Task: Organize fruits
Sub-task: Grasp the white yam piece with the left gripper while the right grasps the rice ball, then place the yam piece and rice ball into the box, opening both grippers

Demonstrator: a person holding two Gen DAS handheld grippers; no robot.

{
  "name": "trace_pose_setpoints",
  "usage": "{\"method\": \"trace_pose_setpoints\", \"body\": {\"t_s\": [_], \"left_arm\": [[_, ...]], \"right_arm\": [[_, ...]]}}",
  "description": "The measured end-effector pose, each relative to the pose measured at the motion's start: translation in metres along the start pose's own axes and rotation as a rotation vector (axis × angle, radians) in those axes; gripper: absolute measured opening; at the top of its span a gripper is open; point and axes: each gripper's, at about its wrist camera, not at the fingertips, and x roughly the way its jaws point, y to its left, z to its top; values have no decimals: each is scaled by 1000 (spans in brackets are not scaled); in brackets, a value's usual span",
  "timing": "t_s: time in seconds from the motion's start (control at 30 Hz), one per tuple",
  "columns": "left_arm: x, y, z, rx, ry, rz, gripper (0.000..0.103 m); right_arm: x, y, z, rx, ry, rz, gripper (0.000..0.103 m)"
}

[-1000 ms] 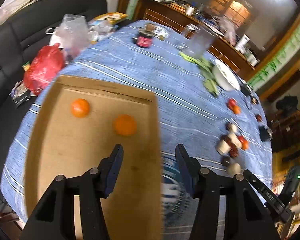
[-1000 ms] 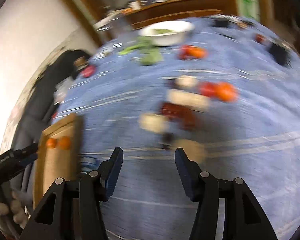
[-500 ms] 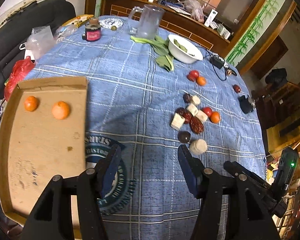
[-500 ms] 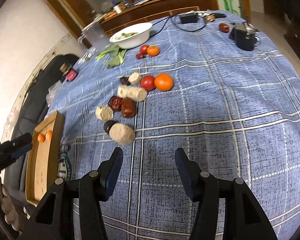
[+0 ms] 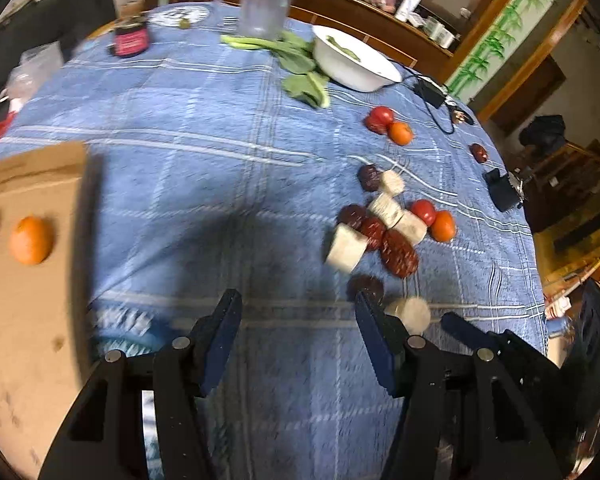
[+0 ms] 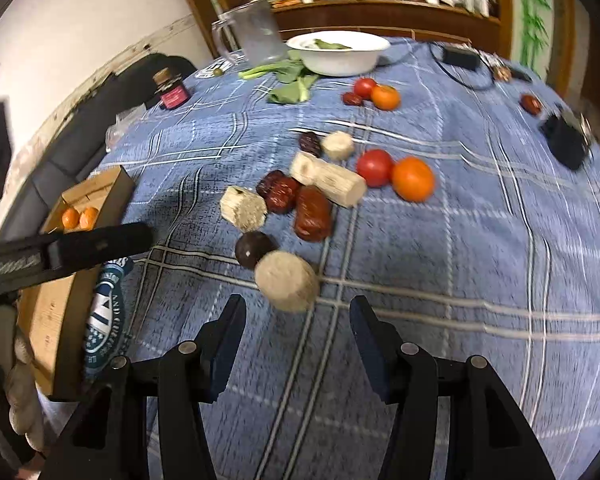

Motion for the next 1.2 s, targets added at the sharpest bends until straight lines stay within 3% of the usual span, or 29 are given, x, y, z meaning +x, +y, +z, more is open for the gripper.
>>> {"method": "trace_pose_setpoints", "body": {"t_s": [0.17, 0.33, 0.43, 0.5, 0.57, 0.63, 0.8, 1.0, 1.1, 1.2], "left_arm": [[25, -18, 18, 86, 4, -41, 55], [52, -30, 26, 167, 58, -39, 38], [61, -33, 24, 187, 75, -33, 24], [61, -32, 23, 179, 70, -42, 23], [61, -33, 22, 179, 67, -39, 22], [60, -33, 21, 176, 66, -40, 22], [41, -21, 16, 127, 41, -61, 22], [-11, 20, 7, 1, -33, -87, 22], [-40, 51, 3, -54, -74, -59, 22], [-68, 90, -3, -96, -109, 20, 22]], "right_arm": [[9, 6, 4, -36, -9, -31, 58], [17, 4, 6, -27, -1, -38, 58], [21, 3, 6, -24, 8, -45, 49], [22, 4, 6, -22, 8, -43, 48], [22, 7, 6, -31, 8, -37, 40], [21, 11, 7, -45, 5, -48, 40], [13, 8, 6, -17, 11, -35, 39], [-7, 19, 8, -4, -7, 4, 40], [-14, 38, 16, -26, -21, 43, 40], [-15, 64, 24, -47, -23, 97, 40]]}}
